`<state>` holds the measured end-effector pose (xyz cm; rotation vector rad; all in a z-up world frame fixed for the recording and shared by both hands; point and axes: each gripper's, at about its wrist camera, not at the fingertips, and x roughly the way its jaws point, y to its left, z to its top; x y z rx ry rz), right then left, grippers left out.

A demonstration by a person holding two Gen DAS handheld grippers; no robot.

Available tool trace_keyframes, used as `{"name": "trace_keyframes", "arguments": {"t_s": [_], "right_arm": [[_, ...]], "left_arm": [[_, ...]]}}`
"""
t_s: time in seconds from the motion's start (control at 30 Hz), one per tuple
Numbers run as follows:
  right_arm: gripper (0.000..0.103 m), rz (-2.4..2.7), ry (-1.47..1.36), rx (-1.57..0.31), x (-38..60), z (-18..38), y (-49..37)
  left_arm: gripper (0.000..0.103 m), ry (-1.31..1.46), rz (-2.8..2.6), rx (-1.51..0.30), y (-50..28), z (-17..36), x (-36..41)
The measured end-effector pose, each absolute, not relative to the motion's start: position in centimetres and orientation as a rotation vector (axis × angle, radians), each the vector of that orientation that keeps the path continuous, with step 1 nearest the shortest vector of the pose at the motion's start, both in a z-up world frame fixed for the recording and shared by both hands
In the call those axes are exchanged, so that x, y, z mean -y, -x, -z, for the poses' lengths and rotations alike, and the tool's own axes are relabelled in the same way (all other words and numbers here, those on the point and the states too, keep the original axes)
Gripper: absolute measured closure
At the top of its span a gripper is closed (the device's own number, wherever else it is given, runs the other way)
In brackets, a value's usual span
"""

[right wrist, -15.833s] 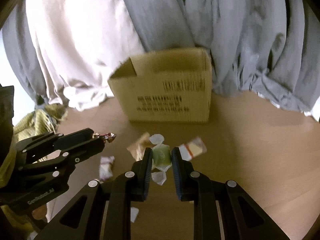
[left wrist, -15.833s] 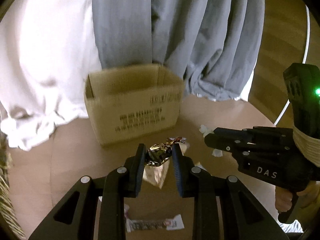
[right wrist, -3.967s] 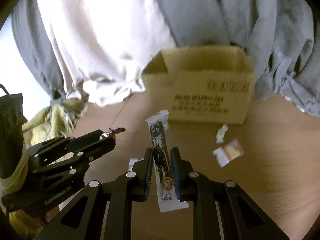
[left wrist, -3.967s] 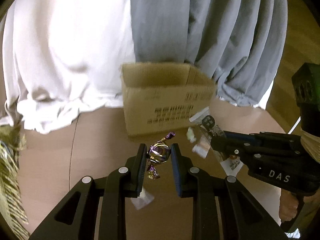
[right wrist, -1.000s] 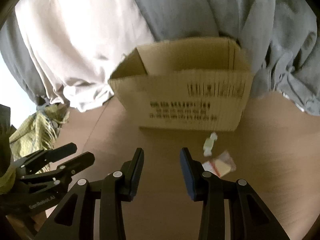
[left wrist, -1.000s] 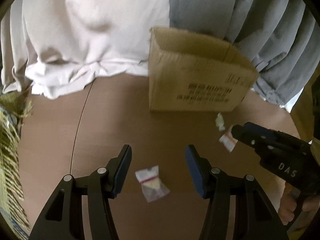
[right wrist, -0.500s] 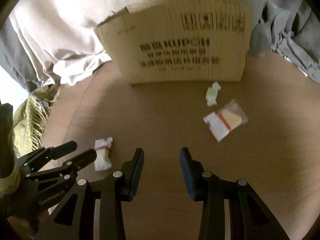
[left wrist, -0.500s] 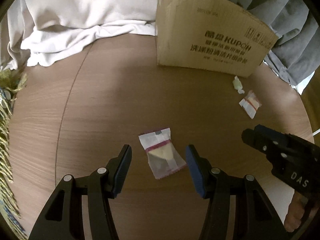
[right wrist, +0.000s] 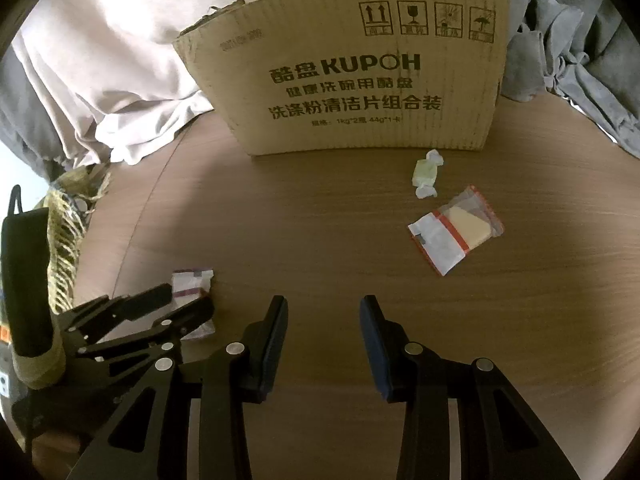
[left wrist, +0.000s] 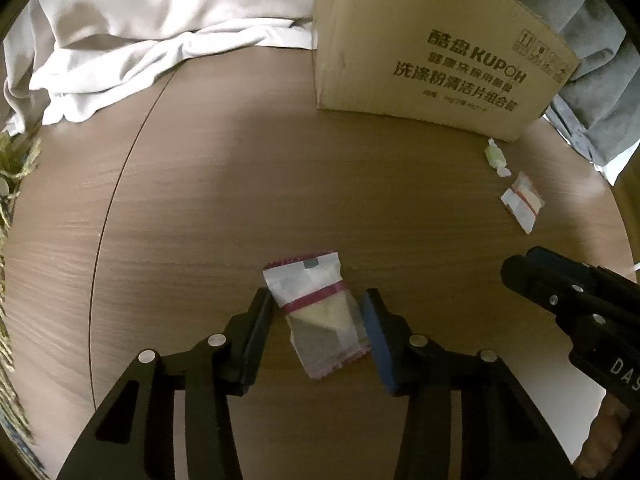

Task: Organize snacks
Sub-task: 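Grasp the clear white-cake packet with the left tool while the right tool grasps the yellow-cake packet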

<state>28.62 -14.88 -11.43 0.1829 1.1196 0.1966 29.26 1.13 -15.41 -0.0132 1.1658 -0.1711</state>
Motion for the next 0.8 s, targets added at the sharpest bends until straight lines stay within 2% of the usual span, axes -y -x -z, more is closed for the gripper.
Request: {"name": "trace_keyframes", "arguments": {"t_s": [0.23,0.47,0.8], "right_arm": [[0.064,-0.199,-0.195,-1.125,14.9,11.7,-28.8],[0.064,-0.210,-0.209,-1.109,15.7,11.8,-28.7],[0.064,-0.141,-0.303,-0.985,20.5,10.4,-30.1]], "left_arm": [[0.069,0.004,0.176,-1.145,-29.3,15.3,-1.0],[0.070,-0.001,0.209,-1.083,-29.4,13.9,-0.1],[0.070,-0.049,0.307,-0.977,-31.3,11.3,3.6]]}}
